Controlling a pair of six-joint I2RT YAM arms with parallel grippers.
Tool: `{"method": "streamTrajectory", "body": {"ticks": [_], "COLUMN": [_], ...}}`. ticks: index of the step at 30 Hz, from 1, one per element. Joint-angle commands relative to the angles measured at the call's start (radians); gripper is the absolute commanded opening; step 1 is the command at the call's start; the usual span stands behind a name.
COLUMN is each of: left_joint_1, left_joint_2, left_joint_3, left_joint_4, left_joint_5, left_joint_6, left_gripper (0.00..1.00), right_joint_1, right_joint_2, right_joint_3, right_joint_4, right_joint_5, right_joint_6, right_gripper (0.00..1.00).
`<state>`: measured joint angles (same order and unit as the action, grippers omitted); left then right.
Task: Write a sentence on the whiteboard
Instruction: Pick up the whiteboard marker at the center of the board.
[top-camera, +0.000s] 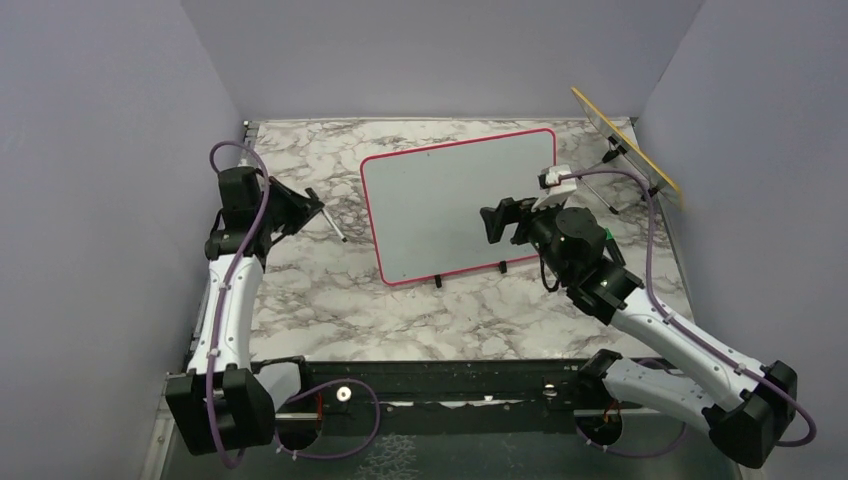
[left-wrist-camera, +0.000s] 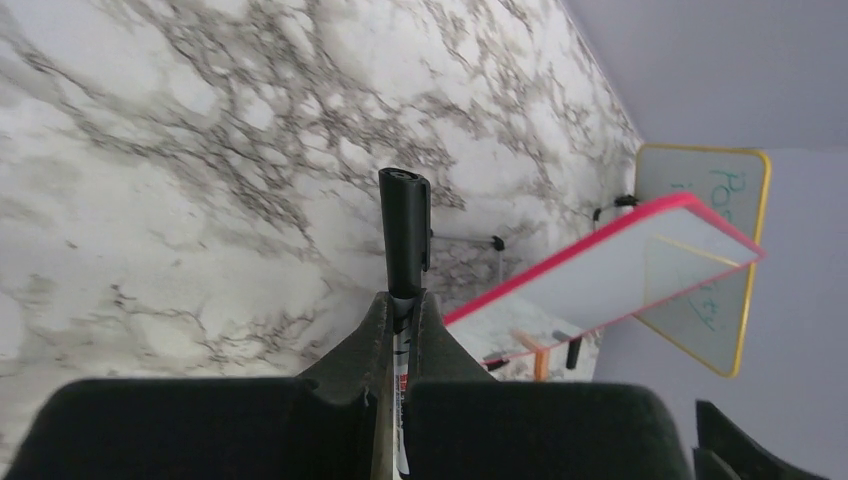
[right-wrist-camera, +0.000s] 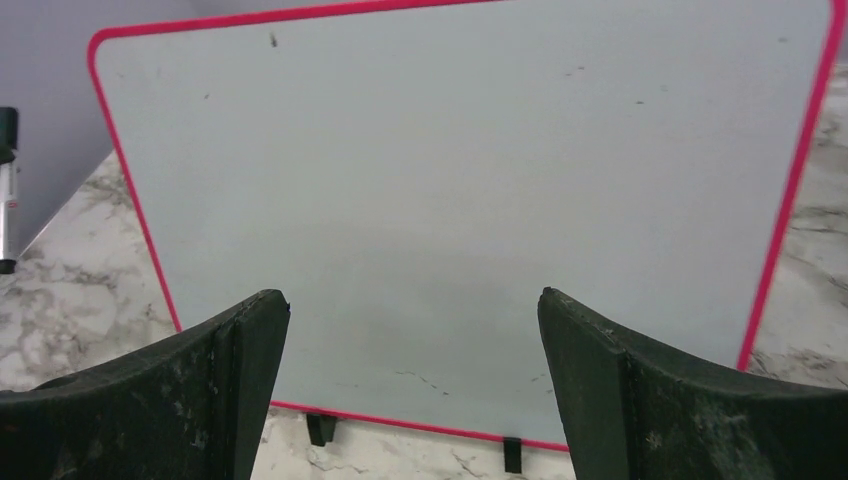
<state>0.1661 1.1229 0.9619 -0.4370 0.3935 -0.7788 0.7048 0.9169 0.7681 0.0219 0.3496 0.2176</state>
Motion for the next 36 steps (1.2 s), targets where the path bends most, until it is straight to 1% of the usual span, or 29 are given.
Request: {"method": "streamTrajectory", "body": {"ticks": [1,5,9,16,20,22,25,31,34,36], "left_joint_1": [-0.128,-0.296,-0.384,-0.533,-0.625,-0.657,-0.7,-0.777,-0.804,-0.819], "left_joint_2": [-0.056,-0.1,-0.153,-0.165,-0.181,-0.19,-0.192,-0.167,-0.16,-0.153], "left_joint_3": [-0.023,-0.028,-0.053,-0.089,-0.109,-0.125,-0.143,-0.146,-0.145,-0.145], "left_joint_4": [0.05,0.086,0.15,0.235,0.295,0.334,0.364,0.423,0.461,0.475], "left_joint_5": [-0.008,-0.129,-0.226,-0.335,-0.46,-0.501,-0.563,-0.635,-0.668,-0.685], "left_joint_6": [-0.124,-0.212,-0.323,-0.452,-0.52,-0.554,-0.599,-0.638,-0.643,-0.644], "left_gripper": [0.0,0.0,0.0,0.0,0.0,0.0,0.0,0.0,0.0,0.0], "right_joint_1": [-0.004,-0.004,0.003,0.027,0.048,0.056,0.076,0.098,0.104,0.108], "right_joint_2": [0.055,0.116,0.135,0.156,0.173,0.182,0.189,0.237,0.26,0.275], "right_joint_3": [0.03,0.065,0.049,0.043,0.035,0.035,0.033,0.057,0.06,0.07], "right_joint_4": [0.112,0.136,0.23,0.348,0.399,0.417,0.442,0.439,0.445,0.442], "right_joint_5": [-0.205,-0.316,-0.394,-0.397,-0.388,-0.399,-0.403,-0.408,-0.408,-0.413], "right_joint_6": [-0.031,0.023,0.098,0.179,0.223,0.227,0.244,0.28,0.302,0.313], "right_gripper": [1.0,1.0,1.0,1.0,0.99,0.91,0.82,0.78,0.71,0.7]}}
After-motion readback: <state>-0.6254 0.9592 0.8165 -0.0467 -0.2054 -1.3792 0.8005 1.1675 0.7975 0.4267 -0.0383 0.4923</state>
